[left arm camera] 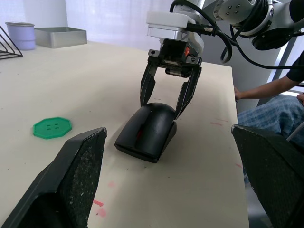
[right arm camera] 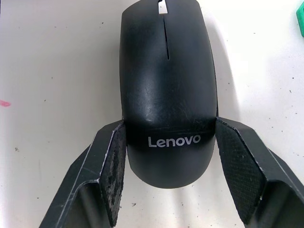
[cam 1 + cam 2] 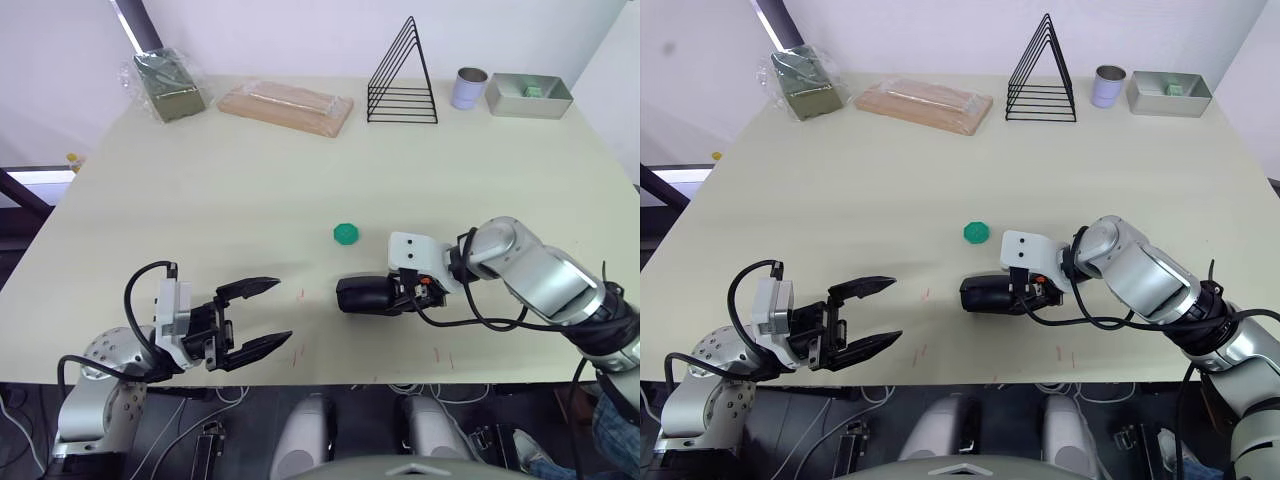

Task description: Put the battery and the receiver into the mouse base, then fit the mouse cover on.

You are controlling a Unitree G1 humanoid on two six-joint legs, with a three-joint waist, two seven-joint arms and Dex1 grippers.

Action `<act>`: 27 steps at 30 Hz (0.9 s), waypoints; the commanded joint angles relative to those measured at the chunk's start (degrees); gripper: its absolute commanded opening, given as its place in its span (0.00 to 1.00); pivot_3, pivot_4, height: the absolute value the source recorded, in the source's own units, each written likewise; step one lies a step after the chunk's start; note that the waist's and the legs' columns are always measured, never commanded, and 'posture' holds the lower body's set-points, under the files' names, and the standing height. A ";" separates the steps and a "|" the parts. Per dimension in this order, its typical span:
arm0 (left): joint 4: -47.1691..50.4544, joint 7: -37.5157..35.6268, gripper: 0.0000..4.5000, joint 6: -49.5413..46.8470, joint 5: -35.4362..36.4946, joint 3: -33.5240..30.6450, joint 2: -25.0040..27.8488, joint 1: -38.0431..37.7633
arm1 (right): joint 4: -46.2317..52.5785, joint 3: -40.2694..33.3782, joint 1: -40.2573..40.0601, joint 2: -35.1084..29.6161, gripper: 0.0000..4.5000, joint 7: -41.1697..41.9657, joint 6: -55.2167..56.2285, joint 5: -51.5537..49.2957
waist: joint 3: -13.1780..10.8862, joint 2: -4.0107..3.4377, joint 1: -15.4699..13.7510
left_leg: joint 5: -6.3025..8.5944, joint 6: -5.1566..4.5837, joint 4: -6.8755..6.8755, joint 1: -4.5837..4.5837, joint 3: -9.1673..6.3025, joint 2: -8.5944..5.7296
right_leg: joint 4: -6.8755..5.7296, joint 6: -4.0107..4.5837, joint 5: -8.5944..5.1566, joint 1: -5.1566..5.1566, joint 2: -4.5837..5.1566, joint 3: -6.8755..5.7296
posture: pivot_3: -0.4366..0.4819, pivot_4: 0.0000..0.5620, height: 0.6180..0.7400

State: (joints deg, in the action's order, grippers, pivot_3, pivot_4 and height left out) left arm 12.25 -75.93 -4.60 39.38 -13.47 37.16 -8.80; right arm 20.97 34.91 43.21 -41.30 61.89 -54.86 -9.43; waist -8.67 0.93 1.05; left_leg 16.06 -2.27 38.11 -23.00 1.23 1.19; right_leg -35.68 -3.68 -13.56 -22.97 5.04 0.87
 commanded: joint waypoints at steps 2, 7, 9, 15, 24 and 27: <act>0.83 -0.08 1.00 1.04 -0.21 -0.47 0.05 0.21 | 1.48 -1.91 1.40 0.01 0.56 -0.19 -0.20 -0.37 | 0.00 0.00 0.00 | 0.00 0.00 -0.01 -0.01 0.00 0.00 | 0.00 0.00 0.00 -0.02 0.00 0.00 | 0.48 0.27 1.00; 0.76 -0.04 1.00 1.02 -0.23 -0.40 0.03 0.39 | 1.33 -1.90 1.48 -0.12 0.83 -0.12 -0.22 -0.43 | 0.00 0.00 -0.01 | 0.00 0.00 -0.01 -0.02 0.00 0.00 | 0.00 0.00 0.00 -0.03 0.00 0.00 | 0.48 0.27 1.00; 0.77 -0.02 1.00 1.02 -0.27 -0.36 0.02 0.39 | 1.31 -1.91 1.48 -0.18 0.99 -0.11 -0.18 -0.43 | 0.00 0.00 -0.01 | 0.00 -0.01 -0.01 -0.02 0.00 0.00 | 0.00 0.00 0.00 -0.04 0.00 0.00 | 0.48 0.27 1.00; 0.72 0.05 1.00 1.08 -0.36 -0.37 -0.02 0.31 | 1.50 -2.22 1.35 -0.53 0.99 -0.15 0.17 -0.34 | 0.00 0.00 -0.01 | 0.00 -0.01 -0.01 -0.03 0.00 -0.01 | 0.00 0.00 0.00 -0.04 0.00 -0.01 | 0.48 0.27 1.00; 0.32 0.44 1.00 1.06 -0.72 -0.97 -0.10 -0.12 | 3.03 -13.29 1.81 6.88 0.99 -1.10 -1.11 -10.60 | 0.00 0.01 0.06 | -0.01 -0.01 -0.04 -0.03 0.00 -0.01 | 0.00 0.00 0.00 -0.06 0.00 -0.02 | 0.48 0.27 1.00; 0.03 0.42 1.00 1.05 -0.78 -1.36 0.07 -0.31 | 1.87 -11.73 2.05 9.19 0.94 -3.12 -2.25 -10.41 | 0.00 0.00 0.02 | -0.01 0.00 -0.05 -0.03 0.00 -0.01 | 0.00 0.00 0.00 -0.06 0.01 -0.02 | 0.48 0.27 1.00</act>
State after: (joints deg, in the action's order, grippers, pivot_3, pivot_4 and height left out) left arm 11.99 -75.71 -4.44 38.40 -13.51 37.05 -8.94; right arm 22.31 23.56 44.44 -32.29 59.65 -56.73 -19.49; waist -8.66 0.93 1.07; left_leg 16.06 -2.27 38.06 -23.05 1.23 1.17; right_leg -35.68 -3.68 -13.55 -23.03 5.11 0.78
